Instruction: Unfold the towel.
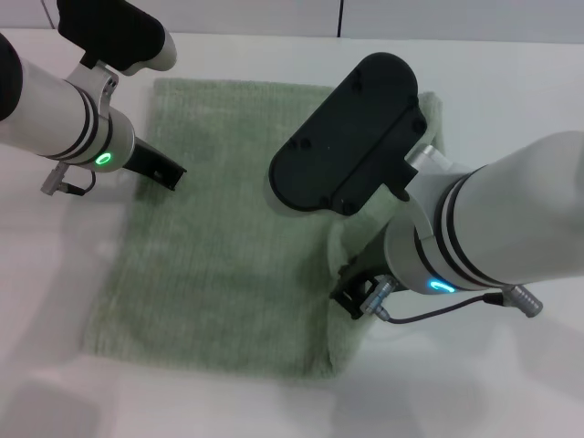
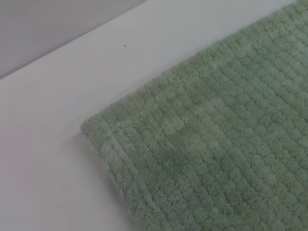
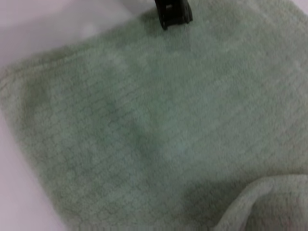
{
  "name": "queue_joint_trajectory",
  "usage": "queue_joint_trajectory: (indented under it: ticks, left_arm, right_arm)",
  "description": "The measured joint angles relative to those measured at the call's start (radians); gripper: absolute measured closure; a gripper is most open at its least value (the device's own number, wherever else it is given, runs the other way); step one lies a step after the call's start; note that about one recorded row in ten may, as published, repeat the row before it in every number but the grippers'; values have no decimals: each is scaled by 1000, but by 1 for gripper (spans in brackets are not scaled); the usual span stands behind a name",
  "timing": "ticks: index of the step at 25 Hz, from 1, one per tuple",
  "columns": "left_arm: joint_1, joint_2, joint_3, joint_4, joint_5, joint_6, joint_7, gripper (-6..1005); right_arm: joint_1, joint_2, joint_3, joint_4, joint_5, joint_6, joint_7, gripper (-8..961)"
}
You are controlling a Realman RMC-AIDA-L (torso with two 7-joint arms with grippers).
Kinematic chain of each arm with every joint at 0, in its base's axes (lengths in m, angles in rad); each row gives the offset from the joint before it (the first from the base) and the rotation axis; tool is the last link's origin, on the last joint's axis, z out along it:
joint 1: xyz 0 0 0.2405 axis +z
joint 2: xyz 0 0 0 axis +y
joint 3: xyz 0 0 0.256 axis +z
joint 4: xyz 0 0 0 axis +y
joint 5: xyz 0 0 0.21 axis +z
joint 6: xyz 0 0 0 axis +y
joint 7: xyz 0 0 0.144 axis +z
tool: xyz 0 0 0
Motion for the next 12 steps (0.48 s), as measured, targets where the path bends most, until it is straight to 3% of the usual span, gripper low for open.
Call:
queue_joint_trajectory:
  ticks: [12]
  left_arm:
    - [-6, 0, 9, 0, -1, 1, 0, 1001]
  right_arm:
    - [18, 0, 2, -5, 12, 68, 53, 932]
